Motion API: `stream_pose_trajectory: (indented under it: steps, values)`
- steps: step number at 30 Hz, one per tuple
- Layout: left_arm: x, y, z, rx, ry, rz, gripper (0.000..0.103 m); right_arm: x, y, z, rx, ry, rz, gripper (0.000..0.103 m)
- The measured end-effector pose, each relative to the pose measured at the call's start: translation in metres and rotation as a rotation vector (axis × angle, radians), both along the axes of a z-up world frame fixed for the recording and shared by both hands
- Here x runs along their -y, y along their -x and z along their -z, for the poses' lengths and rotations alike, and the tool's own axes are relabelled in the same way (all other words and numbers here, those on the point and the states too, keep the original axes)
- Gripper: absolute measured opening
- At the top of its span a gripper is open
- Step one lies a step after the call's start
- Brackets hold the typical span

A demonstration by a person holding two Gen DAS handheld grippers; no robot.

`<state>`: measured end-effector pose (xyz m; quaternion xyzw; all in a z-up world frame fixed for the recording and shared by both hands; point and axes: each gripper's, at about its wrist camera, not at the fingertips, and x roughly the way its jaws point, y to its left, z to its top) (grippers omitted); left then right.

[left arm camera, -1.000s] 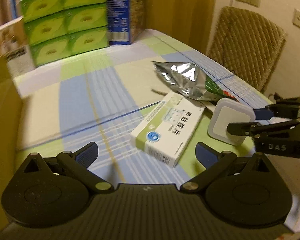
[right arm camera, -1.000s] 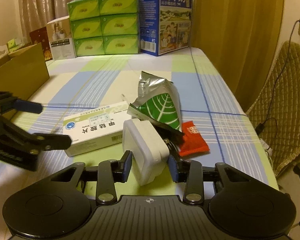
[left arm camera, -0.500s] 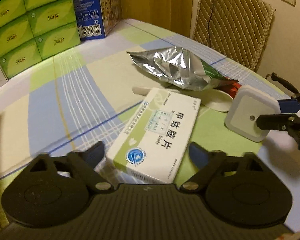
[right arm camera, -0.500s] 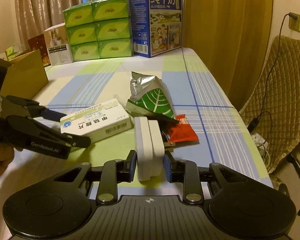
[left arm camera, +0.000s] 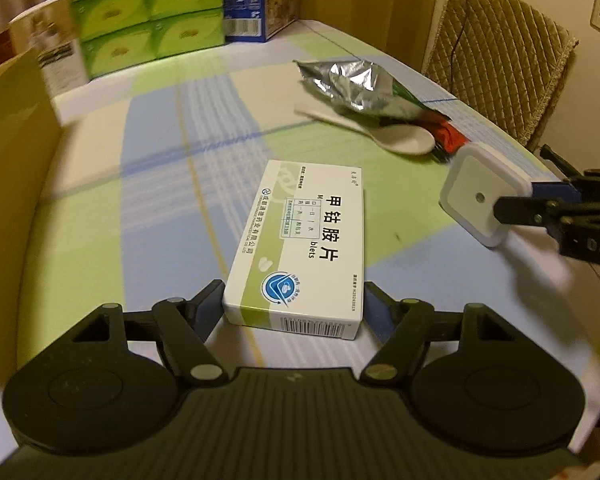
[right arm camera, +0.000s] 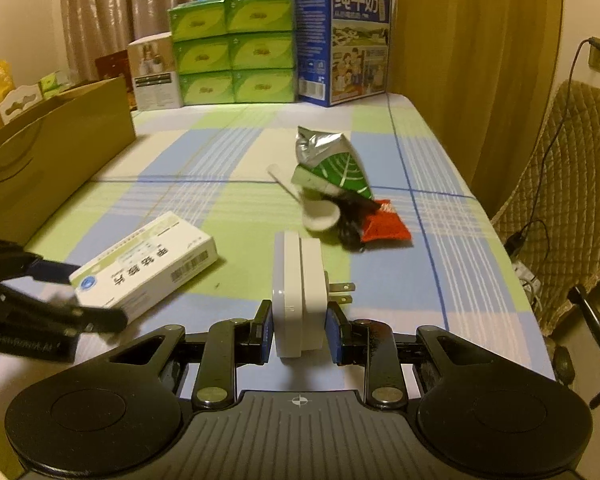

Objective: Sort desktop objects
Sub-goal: 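Grasp the white tablet box with left tool while right tool grasps the white night-light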

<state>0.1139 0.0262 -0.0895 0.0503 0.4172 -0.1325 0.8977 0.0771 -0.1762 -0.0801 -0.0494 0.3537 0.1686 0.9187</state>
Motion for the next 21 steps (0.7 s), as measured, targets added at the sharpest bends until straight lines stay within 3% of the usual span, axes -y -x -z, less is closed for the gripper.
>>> stream_pose_trajectory:
  steps: [4, 6, 8, 15, 21]
  values:
    - [0.002, 0.029, -0.001, 0.004, -0.013, -0.010, 0.069, -0.001, 0.008, -0.001, 0.005, 0.009, -0.019, 0.026]
    - [0.001, 0.038, 0.000, -0.005, -0.005, -0.016, 0.069, 0.000, 0.009, -0.003, 0.024, 0.014, -0.017, 0.031]
    - [0.000, 0.039, 0.000, -0.017, 0.011, -0.027, 0.070, 0.001, 0.009, -0.004, 0.049, 0.019, -0.010, 0.050]
    - [-0.005, 0.034, -0.006, 0.010, 0.013, -0.038, 0.075, -0.001, -0.007, -0.001, 0.078, 0.034, -0.020, 0.051]
    - [-0.001, 0.024, -0.005, 0.019, -0.009, -0.015, 0.079, -0.011, -0.006, 0.006, 0.104, 0.119, -0.059, 0.055]
